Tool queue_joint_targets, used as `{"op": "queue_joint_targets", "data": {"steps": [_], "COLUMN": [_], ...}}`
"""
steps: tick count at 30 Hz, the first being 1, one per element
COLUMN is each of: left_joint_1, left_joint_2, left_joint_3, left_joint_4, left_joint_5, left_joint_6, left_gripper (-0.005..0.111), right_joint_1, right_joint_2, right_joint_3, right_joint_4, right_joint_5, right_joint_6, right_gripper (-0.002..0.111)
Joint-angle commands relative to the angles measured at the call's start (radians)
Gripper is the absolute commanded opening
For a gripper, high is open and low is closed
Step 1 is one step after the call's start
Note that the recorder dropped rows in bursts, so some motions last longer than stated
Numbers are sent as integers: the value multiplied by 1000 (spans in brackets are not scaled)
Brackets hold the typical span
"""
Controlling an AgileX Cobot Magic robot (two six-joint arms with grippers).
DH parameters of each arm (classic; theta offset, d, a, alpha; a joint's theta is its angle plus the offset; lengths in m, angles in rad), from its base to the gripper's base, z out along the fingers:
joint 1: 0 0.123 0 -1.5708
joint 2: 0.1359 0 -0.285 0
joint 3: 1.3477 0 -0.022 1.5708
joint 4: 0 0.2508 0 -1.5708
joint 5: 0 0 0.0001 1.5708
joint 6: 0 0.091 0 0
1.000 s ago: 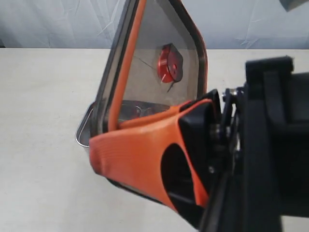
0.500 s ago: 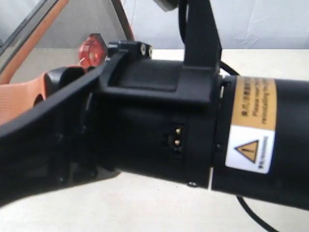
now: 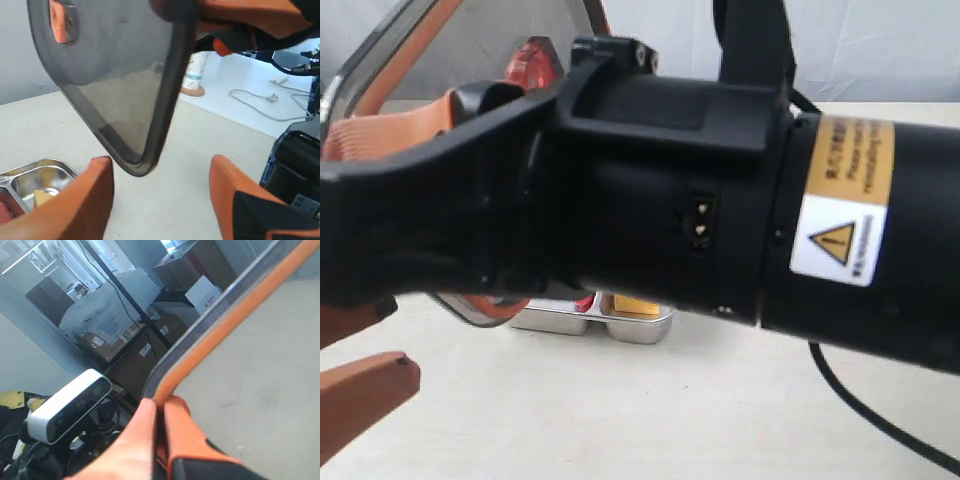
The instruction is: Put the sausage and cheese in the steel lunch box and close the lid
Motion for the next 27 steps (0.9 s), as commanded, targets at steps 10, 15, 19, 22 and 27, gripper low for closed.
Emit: {"op": "queue_joint_targets", "data": {"steps": [10,15,19,22,27], "left_joint_1": [2,2,2,2,2], "left_joint_2": [4,4,4,4,4], "left_joint_3": [-1,-1,-1,-3,-5], "left_joint_4": [-48,-97,-69,10,41], "left_joint_5": [-157,-159,-159,-204,-286], "left_joint_6": [67,188,271,298,327], "left_gripper": [54,23,0,0,0], "right_joint_1": [75,104,104,104,89], "right_joint_2": [153,170,170,170,170], "right_joint_3": [-53,-69,-69,-69,-69], "right_joint_4": [-1,-1,-1,57,88], "right_joint_5": [-153,-151,-84,23,140], "right_joint_6": [21,21,23,23,23], "right_gripper": [-1,-1,-1,-1,-1]}}
